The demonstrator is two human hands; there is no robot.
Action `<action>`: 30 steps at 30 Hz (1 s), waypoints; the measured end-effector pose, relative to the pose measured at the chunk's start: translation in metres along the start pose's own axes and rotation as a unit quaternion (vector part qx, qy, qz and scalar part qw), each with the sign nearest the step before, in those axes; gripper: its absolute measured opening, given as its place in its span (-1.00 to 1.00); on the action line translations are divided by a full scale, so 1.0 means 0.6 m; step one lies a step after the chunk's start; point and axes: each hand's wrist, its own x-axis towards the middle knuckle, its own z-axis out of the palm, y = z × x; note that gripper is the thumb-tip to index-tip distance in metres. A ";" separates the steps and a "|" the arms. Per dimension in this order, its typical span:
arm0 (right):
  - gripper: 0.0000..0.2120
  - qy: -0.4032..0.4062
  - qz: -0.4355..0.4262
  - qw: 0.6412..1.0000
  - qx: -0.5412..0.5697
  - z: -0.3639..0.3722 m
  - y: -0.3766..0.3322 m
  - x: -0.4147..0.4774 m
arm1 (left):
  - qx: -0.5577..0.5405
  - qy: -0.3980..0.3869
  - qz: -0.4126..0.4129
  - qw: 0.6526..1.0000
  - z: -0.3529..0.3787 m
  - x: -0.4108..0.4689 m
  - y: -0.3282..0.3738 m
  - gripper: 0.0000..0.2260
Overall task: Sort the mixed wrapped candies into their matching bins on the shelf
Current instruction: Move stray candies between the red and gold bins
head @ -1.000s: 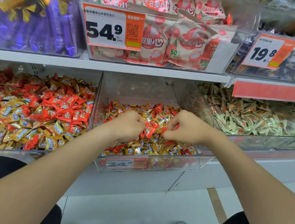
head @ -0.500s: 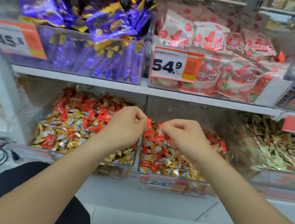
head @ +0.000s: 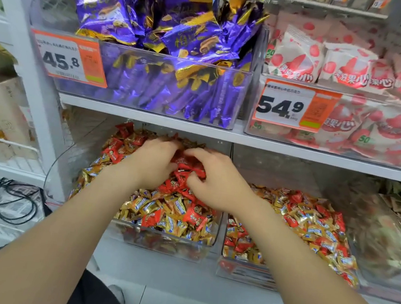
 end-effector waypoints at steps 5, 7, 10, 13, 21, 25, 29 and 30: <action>-0.55 0.025 -0.021 0.998 0.044 -0.040 0.011 -0.042 | -0.009 0.064 0.052 0.997 -0.012 -0.046 0.065 -0.75; -0.63 0.053 -0.003 0.998 0.028 -0.055 0.026 -0.075 | -0.033 0.100 0.072 0.992 -0.021 -0.074 0.109 -0.88; -0.77 0.038 0.088 0.995 0.024 -0.096 0.053 -0.125 | -0.121 0.116 0.109 0.980 -0.019 -0.115 0.188 -0.93; -0.83 -0.109 0.186 0.974 -0.069 -0.134 0.101 -0.176 | -0.187 0.044 0.184 0.964 0.017 -0.145 0.273 -0.91; -0.38 -0.210 0.381 0.890 -0.135 -0.180 0.213 -0.287 | -0.031 -0.125 0.059 0.990 0.136 -0.076 0.355 -0.75; -0.53 -0.297 0.412 0.845 -0.170 -0.184 0.225 -0.300 | 0.001 -0.277 -0.029 0.961 0.157 -0.038 0.356 -0.32; -0.38 -0.394 0.380 0.823 -0.152 -0.182 0.229 -0.295 | 0.027 -0.319 -0.039 0.946 0.168 -0.019 0.373 -0.15; -0.39 -0.389 0.365 0.835 -0.134 -0.176 0.234 -0.295 | 0.022 -0.316 -0.037 0.948 0.173 -0.017 0.377 -0.16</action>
